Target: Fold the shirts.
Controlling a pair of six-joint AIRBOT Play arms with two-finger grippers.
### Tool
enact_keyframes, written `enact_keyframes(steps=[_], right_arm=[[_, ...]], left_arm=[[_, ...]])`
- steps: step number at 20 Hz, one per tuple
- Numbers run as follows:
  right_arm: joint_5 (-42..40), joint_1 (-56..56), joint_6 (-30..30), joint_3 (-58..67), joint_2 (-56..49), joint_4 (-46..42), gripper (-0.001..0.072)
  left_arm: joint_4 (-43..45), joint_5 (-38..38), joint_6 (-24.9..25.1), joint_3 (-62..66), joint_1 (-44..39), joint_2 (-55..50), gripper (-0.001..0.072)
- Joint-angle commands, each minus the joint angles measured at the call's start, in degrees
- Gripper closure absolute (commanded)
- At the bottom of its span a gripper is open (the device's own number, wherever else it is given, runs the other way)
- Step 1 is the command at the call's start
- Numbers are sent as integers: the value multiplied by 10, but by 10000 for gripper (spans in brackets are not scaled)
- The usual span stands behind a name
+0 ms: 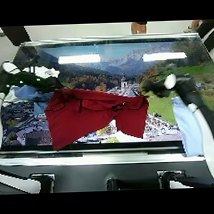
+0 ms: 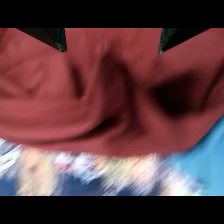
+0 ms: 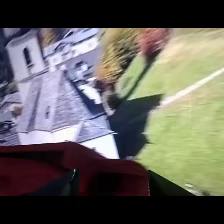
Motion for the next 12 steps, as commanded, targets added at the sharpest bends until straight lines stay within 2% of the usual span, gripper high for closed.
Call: enact_keyframes(steps=[1,3,4,5,8,10,12], right_arm=[[173,-137,-147,37,0,120,174],[270,-189,-191,33,-29,166,149],[292,-197,-200,29,-43,169,72],[301,-198,-212,26,-56,169,32],[294,-189,-224,21,-77,187,51],[281,-174,-228,21,-88,188,52],[268,-149,-249,21,-101,189,51]], left_arm=[[46,-106,-45,-53,47,58,44],[55,-89,-42,-177,67,126,45],[57,-72,-42,-261,80,166,45],[57,-51,-33,-340,95,203,46],[56,4,-5,-552,146,290,52],[43,31,18,-619,166,301,52],[-6,70,45,-654,170,296,54]])
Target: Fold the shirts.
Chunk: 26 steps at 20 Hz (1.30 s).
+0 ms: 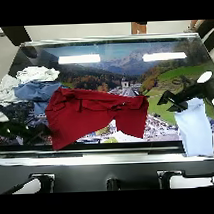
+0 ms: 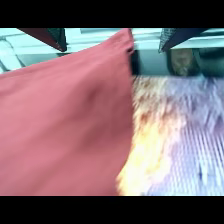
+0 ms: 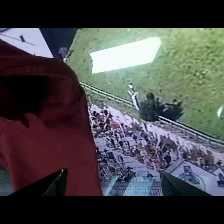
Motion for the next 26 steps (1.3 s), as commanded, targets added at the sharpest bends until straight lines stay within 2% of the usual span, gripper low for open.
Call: enact_keyframes(steps=[1,2,5,6,7,8,9,10,12,14,15,17,21,23,26], right_arm=[[-7,32,-37,-1,-26,14,51],[-17,42,-39,-1,-35,14,51],[-25,45,-39,-1,-67,28,61],[-26,45,-40,-1,-78,33,98],[-28,45,-40,-1,-89,41,99],[-34,47,-42,-1,-99,51,108],[-42,50,-46,-1,-107,66,112],[-57,56,-46,-1,-113,77,125],[-101,68,-46,-1,-120,85,179],[-168,87,-45,-1,-120,83,184],[-184,92,-43,0,-121,83,244],[-167,96,-41,1,-120,89,661],[-66,85,-87,53,-52,97,670],[-66,75,-70,108,38,100,670],[-125,55,-38,220,204,71,668]], left_arm=[[-69,68,44,-101,18,17,84],[-84,74,48,-105,15,11,119],[-97,93,47,-106,-5,-8,142],[-97,102,44,-106,-11,-12,219],[-97,114,30,-106,-19,-14,298],[-97,120,24,-106,-23,-14,453],[-97,120,25,-106,-23,-13,645],[-96,116,31,-105,-23,-12,673],[-96,110,35,-104,-23,-5,674],[-96,106,40,-104,-23,9,674],[-96,104,40,-104,-23,16,674],[-96,98,40,-101,-23,32,674],[-96,54,63,37,-23,94,677],[-97,54,60,193,-23,153,678],[-82,96,24,507,-23,214,678]])
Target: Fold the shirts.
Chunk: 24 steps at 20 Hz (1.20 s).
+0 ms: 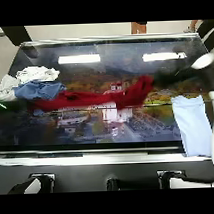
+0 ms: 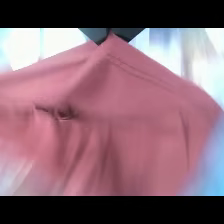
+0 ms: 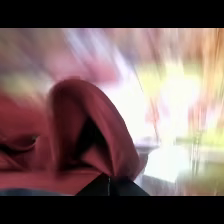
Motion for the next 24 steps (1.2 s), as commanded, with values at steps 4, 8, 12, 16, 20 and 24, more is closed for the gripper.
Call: enact_keyframes(steps=[4,8,12,16,20,24], right_arm=[[-111,-26,168,163,324,-230,669],[-108,-26,185,163,402,-249,669],[-84,-26,185,163,416,-268,668],[-37,-26,174,163,380,-280,669],[125,-25,115,150,236,-227,669],[137,1,97,70,31,-186,670]], left_arm=[[104,66,-144,527,0,69,677],[43,65,-146,511,0,92,677],[51,43,-137,493,0,91,677],[84,-47,-122,416,0,82,676],[79,-70,-88,221,0,38,676],[78,-15,-44,17,-7,-73,676]])
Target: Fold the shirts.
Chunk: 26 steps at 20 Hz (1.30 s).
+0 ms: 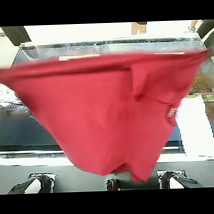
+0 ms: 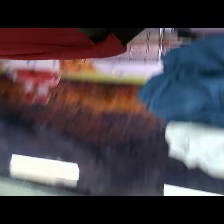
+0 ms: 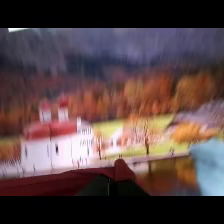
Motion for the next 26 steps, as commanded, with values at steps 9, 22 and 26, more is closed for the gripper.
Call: enact_keyframes(steps=[9,22,26], right_arm=[[-347,61,81,-48,-331,71,668],[-67,53,49,-176,-332,52,667],[-57,43,51,-139,-312,64,311]], left_arm=[[-157,233,106,-2,-38,-376,676],[-7,-66,65,-20,-19,-441,675],[-41,-101,58,1,-9,-442,308]])
